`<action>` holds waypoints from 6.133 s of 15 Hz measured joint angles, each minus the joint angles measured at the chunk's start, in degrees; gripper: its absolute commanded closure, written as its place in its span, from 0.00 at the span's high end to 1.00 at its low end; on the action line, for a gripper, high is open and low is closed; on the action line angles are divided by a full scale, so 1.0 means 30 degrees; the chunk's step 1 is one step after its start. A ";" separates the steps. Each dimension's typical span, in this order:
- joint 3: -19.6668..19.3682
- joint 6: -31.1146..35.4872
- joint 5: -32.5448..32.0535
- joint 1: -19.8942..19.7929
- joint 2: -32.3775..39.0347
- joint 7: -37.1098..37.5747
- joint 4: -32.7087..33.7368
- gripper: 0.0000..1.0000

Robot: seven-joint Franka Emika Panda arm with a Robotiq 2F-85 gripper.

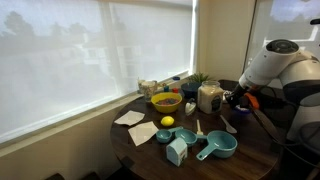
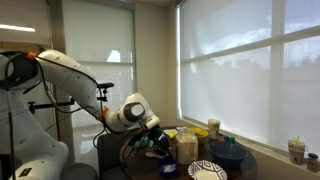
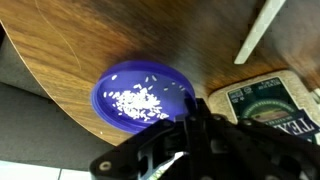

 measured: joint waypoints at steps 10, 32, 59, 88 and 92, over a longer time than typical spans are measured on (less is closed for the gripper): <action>0.0137 0.1879 0.0066 -0.0393 -0.1043 -0.0017 0.0284 0.04; 0.0663 0.2131 0.4795 -0.0658 -0.1215 -0.4176 0.1108 0.01; 0.0986 -0.0622 0.9074 0.0202 -0.2168 -0.9603 0.3139 0.01; -0.7169 0.3986 2.4628 0.7918 -0.1411 -2.9023 0.4074 0.01; -0.8921 0.4538 2.6775 0.9550 -0.1412 -3.0363 0.4030 0.01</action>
